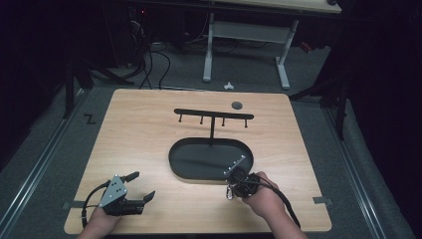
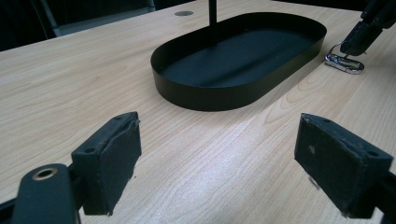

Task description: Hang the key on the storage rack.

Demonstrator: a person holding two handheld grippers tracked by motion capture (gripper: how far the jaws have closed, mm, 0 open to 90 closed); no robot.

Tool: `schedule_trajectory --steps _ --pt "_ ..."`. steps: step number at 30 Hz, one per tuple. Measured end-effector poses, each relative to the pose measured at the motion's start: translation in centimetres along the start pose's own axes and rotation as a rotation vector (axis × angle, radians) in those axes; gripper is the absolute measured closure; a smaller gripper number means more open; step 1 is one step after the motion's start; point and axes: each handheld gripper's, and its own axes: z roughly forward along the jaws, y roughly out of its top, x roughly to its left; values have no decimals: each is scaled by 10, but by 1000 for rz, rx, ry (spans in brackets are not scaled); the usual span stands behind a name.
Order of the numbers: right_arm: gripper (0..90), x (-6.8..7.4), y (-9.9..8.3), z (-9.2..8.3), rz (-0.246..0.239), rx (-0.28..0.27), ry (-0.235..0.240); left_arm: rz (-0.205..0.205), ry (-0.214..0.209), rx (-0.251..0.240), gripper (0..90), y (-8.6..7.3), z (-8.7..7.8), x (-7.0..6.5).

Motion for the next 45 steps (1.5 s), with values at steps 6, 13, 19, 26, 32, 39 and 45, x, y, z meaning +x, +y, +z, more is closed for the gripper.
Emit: schedule_trajectory --steps 6,13,19,26,32,39,45 --pt "883 -3 -2 -14 49 -18 39 1 1 2 152 0 0 0" --pt "883 -13 -8 -32 167 1 65 1 2 5 152 0 0 -1" --pt "883 -19 -11 -45 180 23 59 4 3 7 152 0 0 -1" --pt "883 -25 -14 -57 237 52 43 4 2 8 152 0 0 -1" --pt "883 -32 -16 -62 259 56 34 2 1 8 152 0 1 -1" --pt "882 -35 -15 -66 270 55 33 3 0 10 152 0 1 -1" --pt "882 -39 -13 -69 278 57 34 1 -1 10 152 0 1 -1"
